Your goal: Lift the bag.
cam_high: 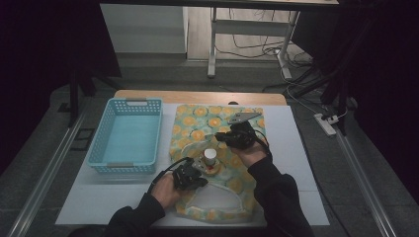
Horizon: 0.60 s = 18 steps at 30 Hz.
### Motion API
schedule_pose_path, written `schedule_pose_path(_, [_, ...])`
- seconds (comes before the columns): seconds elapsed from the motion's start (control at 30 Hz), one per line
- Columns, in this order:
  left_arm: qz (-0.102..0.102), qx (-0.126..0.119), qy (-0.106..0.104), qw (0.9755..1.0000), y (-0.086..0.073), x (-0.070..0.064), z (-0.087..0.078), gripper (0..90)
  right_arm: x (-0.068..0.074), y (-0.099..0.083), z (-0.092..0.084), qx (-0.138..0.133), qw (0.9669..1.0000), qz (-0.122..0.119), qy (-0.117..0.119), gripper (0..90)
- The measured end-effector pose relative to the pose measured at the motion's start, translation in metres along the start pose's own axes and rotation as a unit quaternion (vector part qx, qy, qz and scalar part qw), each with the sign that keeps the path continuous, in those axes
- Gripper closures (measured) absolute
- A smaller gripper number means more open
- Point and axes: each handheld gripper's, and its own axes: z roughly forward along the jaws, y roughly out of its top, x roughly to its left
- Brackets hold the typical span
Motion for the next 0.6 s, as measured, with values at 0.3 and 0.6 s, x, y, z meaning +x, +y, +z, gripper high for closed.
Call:
schedule_pose_path(0.3, [-0.037,-0.003,-0.012,0.9992,0.001,0.003,-0.002,89.7,-0.001,0.0,-0.001,0.003,1.0,0.0,0.001,89.9])
schedule_pose_path(0.6, [-0.037,-0.038,-0.028,0.9982,0.003,0.007,-0.021,89.8,0.001,0.004,-0.005,0.0,1.0,-0.002,0.005,89.9])
